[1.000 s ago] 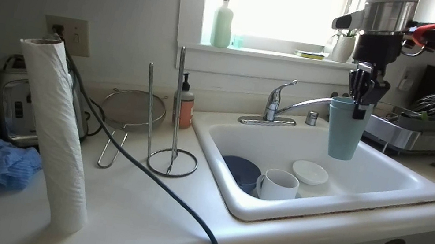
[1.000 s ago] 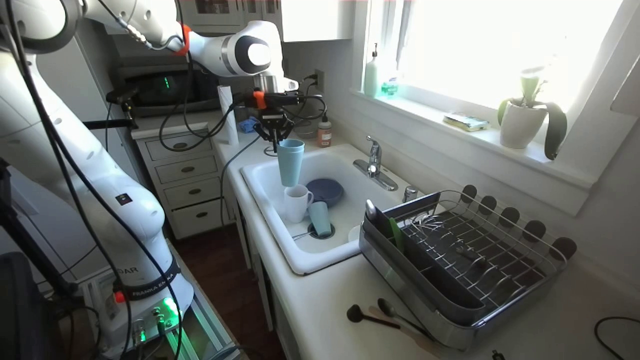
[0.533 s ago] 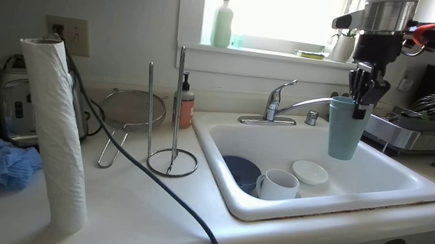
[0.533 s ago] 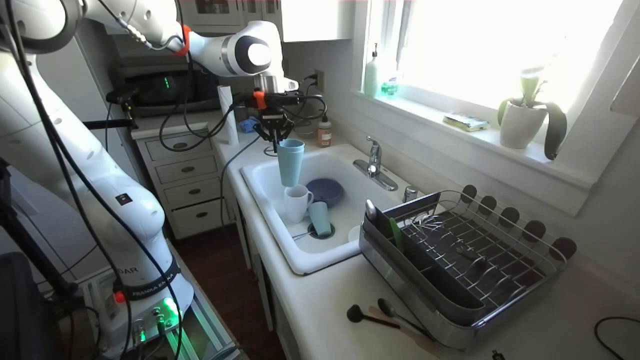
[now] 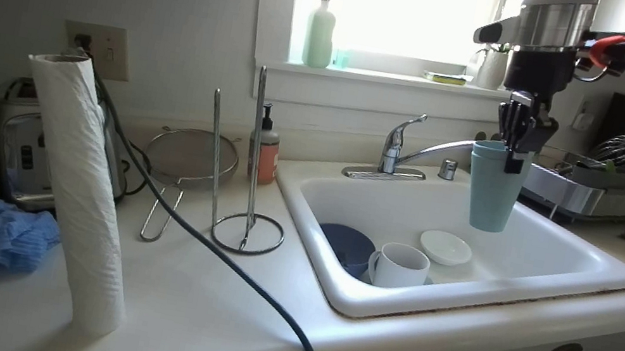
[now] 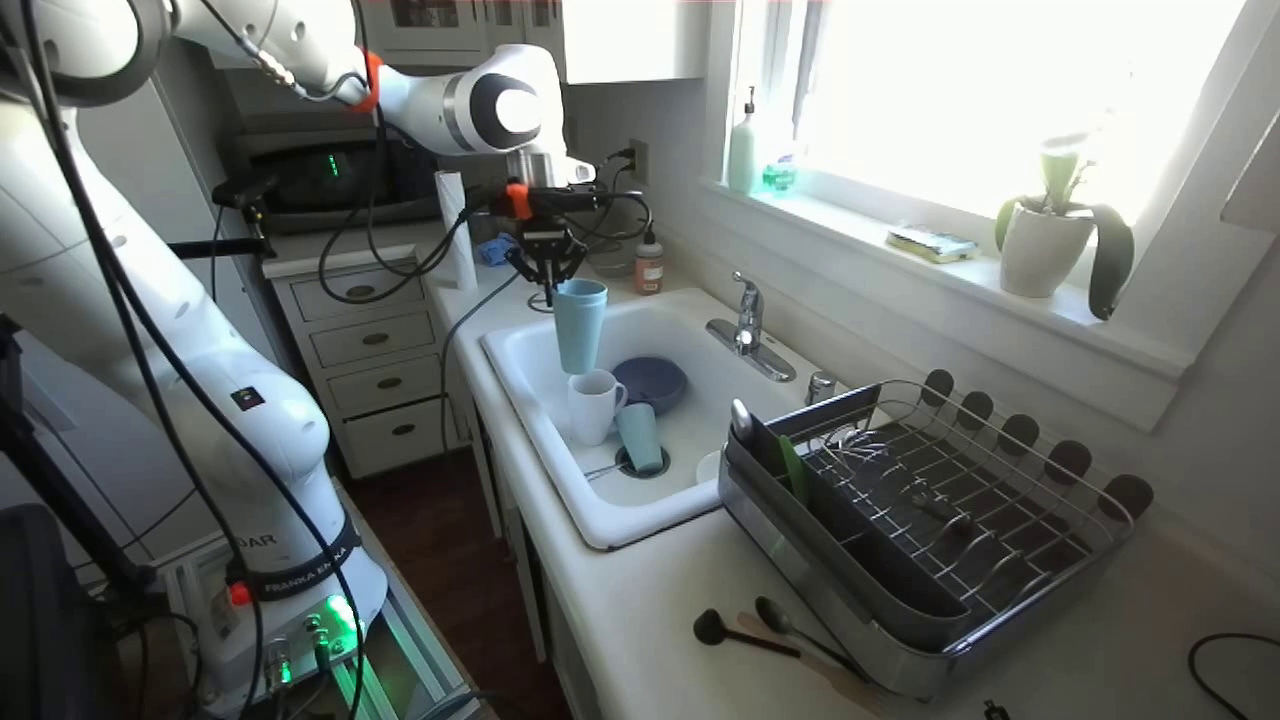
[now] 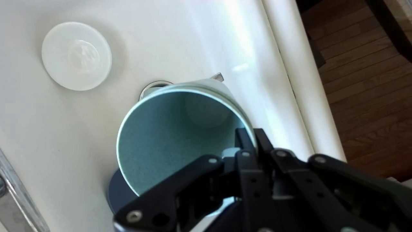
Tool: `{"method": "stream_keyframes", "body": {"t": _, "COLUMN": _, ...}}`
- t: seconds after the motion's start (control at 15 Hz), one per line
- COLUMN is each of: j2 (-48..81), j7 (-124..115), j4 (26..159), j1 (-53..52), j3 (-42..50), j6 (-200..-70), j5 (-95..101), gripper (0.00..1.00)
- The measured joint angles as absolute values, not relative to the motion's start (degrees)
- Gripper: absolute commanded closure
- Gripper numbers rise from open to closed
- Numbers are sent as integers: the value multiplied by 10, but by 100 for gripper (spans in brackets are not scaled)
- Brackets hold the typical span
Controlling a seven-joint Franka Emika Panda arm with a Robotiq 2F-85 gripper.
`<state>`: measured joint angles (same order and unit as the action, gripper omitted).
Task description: Put the two stacked cups on the right inside the white mug in the sink.
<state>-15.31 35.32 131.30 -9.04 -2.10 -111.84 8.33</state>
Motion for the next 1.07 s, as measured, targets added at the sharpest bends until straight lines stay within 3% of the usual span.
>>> {"method": "stream_keyframes", "body": {"t": 1.07, "j2": -2, "j7": 354, "j4": 1220, "j1": -96, "j3": -67, "j6": -1174, "j5": 67, "gripper": 98}}
